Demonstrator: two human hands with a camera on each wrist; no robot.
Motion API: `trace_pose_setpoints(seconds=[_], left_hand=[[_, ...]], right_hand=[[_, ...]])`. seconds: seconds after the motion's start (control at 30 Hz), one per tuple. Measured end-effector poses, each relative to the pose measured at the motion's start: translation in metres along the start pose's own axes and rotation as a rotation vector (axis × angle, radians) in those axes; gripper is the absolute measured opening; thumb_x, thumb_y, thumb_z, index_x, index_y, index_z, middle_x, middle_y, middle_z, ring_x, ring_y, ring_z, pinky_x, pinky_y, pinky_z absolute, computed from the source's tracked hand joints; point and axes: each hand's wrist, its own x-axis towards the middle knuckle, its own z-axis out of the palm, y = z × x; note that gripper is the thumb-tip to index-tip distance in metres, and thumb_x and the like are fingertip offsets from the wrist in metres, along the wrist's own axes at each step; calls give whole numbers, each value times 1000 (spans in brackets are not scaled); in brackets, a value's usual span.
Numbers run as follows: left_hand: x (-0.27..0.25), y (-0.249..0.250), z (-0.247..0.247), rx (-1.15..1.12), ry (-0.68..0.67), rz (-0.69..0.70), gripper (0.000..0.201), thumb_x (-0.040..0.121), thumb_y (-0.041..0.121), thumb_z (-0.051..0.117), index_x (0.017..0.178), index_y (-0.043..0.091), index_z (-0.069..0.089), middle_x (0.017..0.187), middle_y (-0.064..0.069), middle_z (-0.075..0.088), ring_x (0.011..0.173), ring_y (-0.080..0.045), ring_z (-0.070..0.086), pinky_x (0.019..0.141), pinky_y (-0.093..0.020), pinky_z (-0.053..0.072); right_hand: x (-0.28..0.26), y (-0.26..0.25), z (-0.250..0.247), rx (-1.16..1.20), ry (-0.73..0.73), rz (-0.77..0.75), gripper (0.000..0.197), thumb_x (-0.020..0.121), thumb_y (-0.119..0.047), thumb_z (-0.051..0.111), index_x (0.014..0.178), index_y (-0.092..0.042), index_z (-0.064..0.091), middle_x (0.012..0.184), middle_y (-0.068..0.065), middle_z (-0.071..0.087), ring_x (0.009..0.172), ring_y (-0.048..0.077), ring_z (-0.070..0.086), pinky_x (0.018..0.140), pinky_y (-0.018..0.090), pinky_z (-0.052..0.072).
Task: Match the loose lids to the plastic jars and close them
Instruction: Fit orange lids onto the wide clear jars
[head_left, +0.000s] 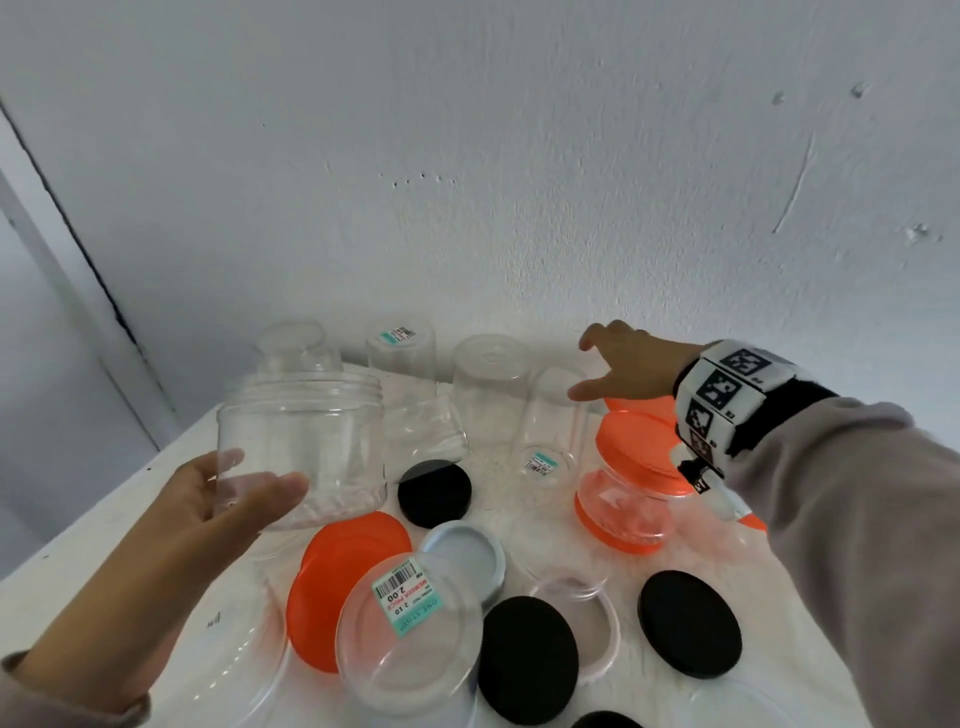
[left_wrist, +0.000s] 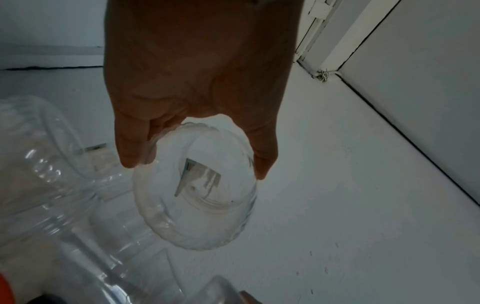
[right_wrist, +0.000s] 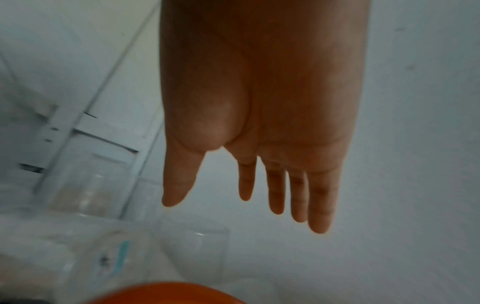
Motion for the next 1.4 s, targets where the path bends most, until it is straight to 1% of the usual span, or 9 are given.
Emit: trace_pose_setpoints(seconds=[0.07, 0.2, 0.4, 0.57, 0.7, 0.9, 1.03, 1.23, 1.4], left_hand=[[-6, 1, 0, 4, -14, -3, 104, 23, 80, 78, 116, 39, 50, 116, 8, 64, 114, -18, 58, 107, -48, 37], [-17, 3, -3, -11, -22, -7, 103, 17, 82, 75, 109, 42, 52, 122, 4, 61, 117, -20, 56, 109, -49, 35], [-28, -4, -14, -44, 3, 4, 110, 19, 79, 77, 116, 35, 51, 120, 5, 64, 112, -18, 60, 107, -46, 37], [-36, -7, -20, -66, 5, 11, 122, 19, 79, 77, 125, 28, 48, 118, 6, 65, 110, -14, 62, 106, -42, 39], [-44, -6, -21, -42, -13, -2, 130, 16, 82, 73, 130, 27, 45, 122, 6, 61, 113, -17, 59, 107, -44, 38], [-53, -8, -24, -51, -34, -7, 128, 18, 83, 72, 129, 26, 43, 123, 5, 61, 116, -20, 57, 108, -47, 36], [-55, -15, -24, -94, -33, 9, 125, 21, 82, 74, 127, 21, 48, 115, 4, 65, 109, -17, 60, 105, -44, 40], [-55, -21, -18, -165, -62, 54, 123, 26, 81, 77, 128, 17, 49, 108, 9, 68, 105, -9, 63, 99, -38, 43], [-56, -25, -14, -173, -98, 64, 108, 35, 76, 79, 125, 23, 50, 107, 12, 70, 103, -6, 64, 102, -40, 41]], right_hand=[[-2, -23, 5, 11, -21, -149, 68, 87, -49, 62, 141, -18, 33, 140, 7, 38, 119, 23, 46, 99, 37, 40], [-7, -72, 33, 20, -114, -391, 62, 88, -44, 64, 140, -22, 38, 141, 2, 43, 125, 19, 43, 104, 32, 35], [-39, -123, 58, 227, -304, -516, 53, 91, -55, 52, 135, -26, 47, 132, -6, 54, 118, 12, 50, 99, 26, 38], [-92, -143, 54, 278, -429, -641, 73, 72, -72, 62, 135, -44, 37, 133, -18, 47, 120, 4, 46, 101, 25, 38], [-123, -148, 59, 125, -385, -722, 90, 66, -64, 75, 137, -48, 22, 138, -20, 33, 124, 7, 39, 106, 30, 36], [-146, -135, 54, 144, -262, -652, 73, 74, -54, 74, 133, -41, 32, 123, -17, 40, 110, 4, 45, 97, 29, 44], [-165, -96, 33, 309, -141, -500, 61, 66, -64, 70, 116, -57, 36, 116, -35, 41, 109, -15, 41, 88, 6, 37], [-190, -19, 24, 356, -20, -188, 61, 52, -69, 68, 108, -62, 45, 107, -36, 50, 99, -14, 49, 82, 18, 42], [-202, 22, 34, 389, -35, -11, 62, 48, -71, 71, 104, -54, 50, 107, -26, 52, 88, -13, 52, 72, 13, 38]])
